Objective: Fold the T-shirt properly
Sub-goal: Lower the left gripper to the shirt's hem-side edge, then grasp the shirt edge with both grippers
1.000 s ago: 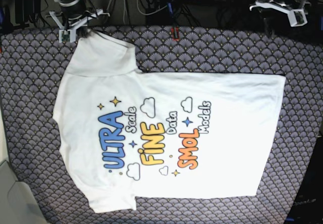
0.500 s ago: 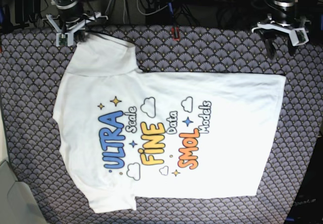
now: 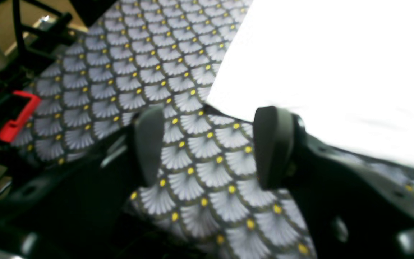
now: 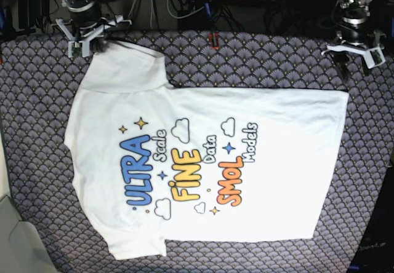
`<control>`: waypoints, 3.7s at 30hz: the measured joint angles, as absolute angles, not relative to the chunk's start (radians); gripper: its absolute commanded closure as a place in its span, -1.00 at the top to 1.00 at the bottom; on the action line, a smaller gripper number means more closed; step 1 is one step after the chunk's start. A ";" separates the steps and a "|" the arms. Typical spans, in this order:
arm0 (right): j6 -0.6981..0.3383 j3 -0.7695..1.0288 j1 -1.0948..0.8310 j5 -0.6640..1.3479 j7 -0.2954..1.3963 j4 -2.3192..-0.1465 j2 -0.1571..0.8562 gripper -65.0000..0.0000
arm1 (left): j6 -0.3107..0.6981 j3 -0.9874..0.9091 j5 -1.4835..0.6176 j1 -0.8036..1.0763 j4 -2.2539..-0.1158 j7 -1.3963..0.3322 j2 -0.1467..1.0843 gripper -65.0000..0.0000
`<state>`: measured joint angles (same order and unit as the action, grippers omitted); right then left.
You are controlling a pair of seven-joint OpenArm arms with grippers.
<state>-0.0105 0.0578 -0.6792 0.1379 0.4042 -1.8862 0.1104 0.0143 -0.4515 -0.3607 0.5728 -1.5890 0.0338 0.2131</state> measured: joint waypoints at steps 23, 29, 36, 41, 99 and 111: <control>-0.010 0.060 -0.680 0.136 0.408 -1.885 0.121 -1.00 | 0.015 -0.397 -0.224 0.253 -1.222 0.050 0.208 0.19; -0.010 0.060 -0.680 0.136 0.409 -1.885 0.121 -1.00 | 0.020 -0.398 -0.228 0.236 -1.182 0.084 0.208 0.18; -0.010 0.060 -0.679 0.136 0.408 -1.885 0.121 -1.00 | 0.031 -0.398 -0.232 0.192 -1.114 0.112 0.213 -0.18; -0.010 0.060 -0.679 0.136 0.415 -1.885 0.121 -1.00 | 0.039 -0.397 -0.231 0.185 -1.112 0.110 0.209 -0.91; -0.165 0.075 -0.277 0.135 0.865 -1.951 0.214 -1.00 | 0.008 -0.385 -0.217 0.041 -1.272 -0.445 0.213 -0.99; -0.165 0.074 -0.271 0.136 0.907 -1.945 0.216 0.06 | 0.012 -0.385 -0.220 0.084 -1.292 -0.419 0.213 -0.99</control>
